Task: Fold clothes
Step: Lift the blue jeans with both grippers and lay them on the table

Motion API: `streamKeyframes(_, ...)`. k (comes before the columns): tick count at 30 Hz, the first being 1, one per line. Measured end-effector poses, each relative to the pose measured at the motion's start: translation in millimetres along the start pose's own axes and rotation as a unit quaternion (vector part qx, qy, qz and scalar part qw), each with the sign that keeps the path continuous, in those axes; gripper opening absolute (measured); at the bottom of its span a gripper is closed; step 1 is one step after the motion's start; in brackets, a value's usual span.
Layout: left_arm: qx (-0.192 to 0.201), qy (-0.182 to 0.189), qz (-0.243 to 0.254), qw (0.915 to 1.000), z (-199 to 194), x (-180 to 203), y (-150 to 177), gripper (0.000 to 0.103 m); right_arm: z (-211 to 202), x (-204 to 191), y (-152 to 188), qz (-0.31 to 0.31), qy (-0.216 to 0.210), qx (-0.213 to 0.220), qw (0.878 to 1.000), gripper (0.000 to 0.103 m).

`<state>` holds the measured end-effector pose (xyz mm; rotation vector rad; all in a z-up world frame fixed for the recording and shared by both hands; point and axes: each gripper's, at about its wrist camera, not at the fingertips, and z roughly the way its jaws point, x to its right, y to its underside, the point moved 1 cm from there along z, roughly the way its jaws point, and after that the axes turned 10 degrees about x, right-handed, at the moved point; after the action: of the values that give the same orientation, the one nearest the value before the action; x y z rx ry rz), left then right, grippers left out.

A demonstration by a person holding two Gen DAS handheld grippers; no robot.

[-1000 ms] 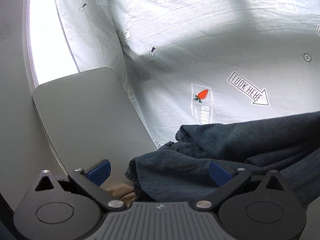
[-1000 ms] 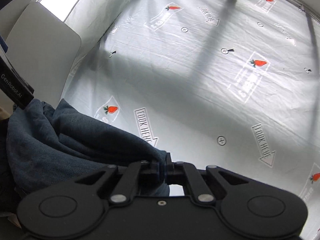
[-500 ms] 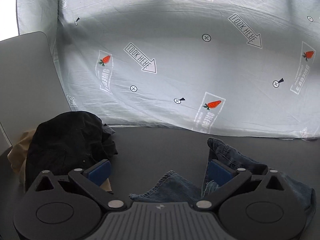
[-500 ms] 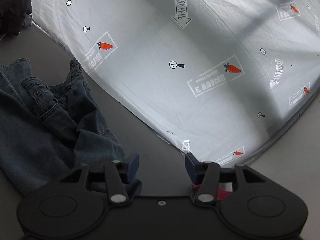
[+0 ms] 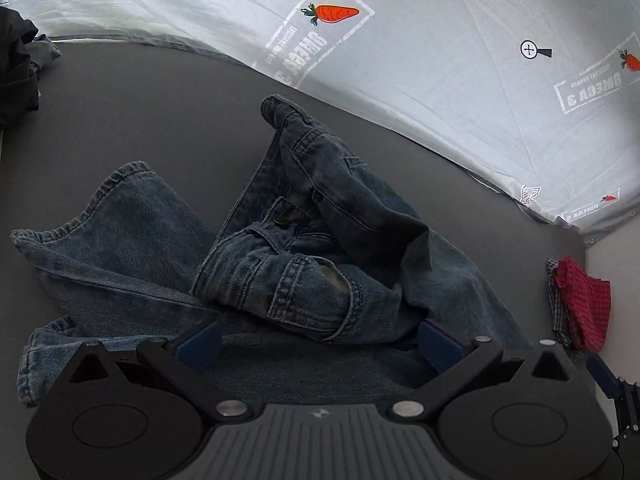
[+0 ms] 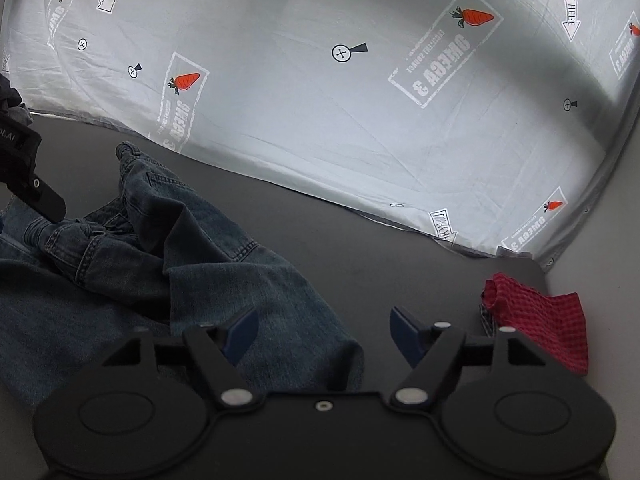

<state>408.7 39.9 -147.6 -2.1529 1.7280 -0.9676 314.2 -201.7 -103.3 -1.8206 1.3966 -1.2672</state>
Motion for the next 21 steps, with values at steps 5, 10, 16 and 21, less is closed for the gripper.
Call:
streamKeyframes(5,-0.035,-0.036,0.006,0.9987,43,-1,-15,0.103,18,-15,-1,0.016,-0.020,-0.003,1.000,0.074)
streamKeyframes(10,-0.033,-0.063,-0.001,0.9975,58,-7,-21,0.102,33,-25,1,0.022,-0.054,-0.010,0.998,0.074)
streamKeyframes(16,-0.030,-0.072,-0.024,0.9967,67,-18,-15,0.102,49,-35,-9,-0.012,-0.078,0.005,0.997,0.075)
streamKeyframes(21,-0.020,-0.069,-0.060,0.9956,72,-25,-9,0.097,60,-46,-23,-0.097,-0.061,0.042,0.993,0.075)
